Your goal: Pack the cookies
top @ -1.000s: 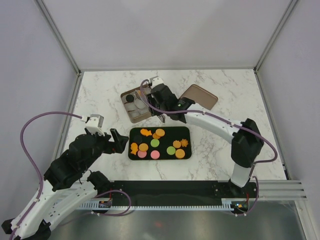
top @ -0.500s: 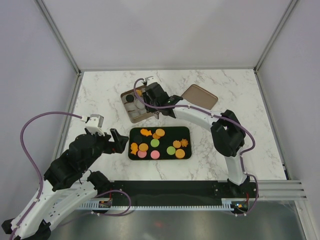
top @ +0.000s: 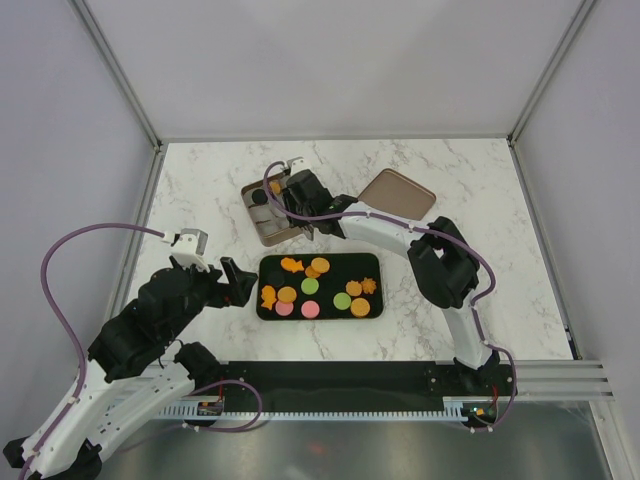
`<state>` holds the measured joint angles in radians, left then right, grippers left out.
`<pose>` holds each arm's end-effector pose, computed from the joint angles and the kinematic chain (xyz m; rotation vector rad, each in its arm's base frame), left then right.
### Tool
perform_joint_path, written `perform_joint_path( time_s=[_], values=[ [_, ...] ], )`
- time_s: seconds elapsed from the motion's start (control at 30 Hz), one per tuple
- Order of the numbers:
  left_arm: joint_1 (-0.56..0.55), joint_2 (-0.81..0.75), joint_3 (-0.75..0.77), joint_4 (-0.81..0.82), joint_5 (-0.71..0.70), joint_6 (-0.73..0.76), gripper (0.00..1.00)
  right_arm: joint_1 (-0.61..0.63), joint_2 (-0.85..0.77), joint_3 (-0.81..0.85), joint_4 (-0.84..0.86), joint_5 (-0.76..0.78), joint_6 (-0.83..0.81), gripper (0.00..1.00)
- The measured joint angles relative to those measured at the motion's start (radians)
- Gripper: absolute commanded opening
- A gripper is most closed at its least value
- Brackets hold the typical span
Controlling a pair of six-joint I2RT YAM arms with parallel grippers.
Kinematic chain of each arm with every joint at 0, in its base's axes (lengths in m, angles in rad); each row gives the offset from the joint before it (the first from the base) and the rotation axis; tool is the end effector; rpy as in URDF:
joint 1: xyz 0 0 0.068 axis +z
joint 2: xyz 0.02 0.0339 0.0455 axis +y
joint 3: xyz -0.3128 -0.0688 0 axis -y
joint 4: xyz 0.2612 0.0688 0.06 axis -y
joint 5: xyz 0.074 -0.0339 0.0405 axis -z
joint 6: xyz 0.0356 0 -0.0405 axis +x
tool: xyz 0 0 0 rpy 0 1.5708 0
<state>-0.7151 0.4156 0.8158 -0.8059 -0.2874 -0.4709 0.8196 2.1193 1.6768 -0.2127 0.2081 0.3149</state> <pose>0.0447 -0.0254 0.3541 0.0539 1.9911 -0.4921 0.3679 0.3832 0.2565 -0.4468 2.1933 0.3949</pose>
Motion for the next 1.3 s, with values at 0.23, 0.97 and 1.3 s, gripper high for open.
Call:
perform_joint_path(
  time_s=[0.23, 0.97, 1.3],
  values=[
    [0.0, 0.002, 0.0, 0.0, 0.0, 0.0, 0.97, -0.002, 0.0, -0.001, 0.026, 0.012, 0.003, 0.34],
    [0.0, 0.003, 0.0, 0.0, 0.0, 0.0, 0.97, -0.005, 0.0, -0.001, 0.04, 0.018, 0.008, 0.46],
    [0.0, 0.003, 0.0, 0.0, 0.0, 0.0, 0.96, -0.005, 0.0, -0.001, 0.04, 0.014, 0.012, 0.5]
  ],
)
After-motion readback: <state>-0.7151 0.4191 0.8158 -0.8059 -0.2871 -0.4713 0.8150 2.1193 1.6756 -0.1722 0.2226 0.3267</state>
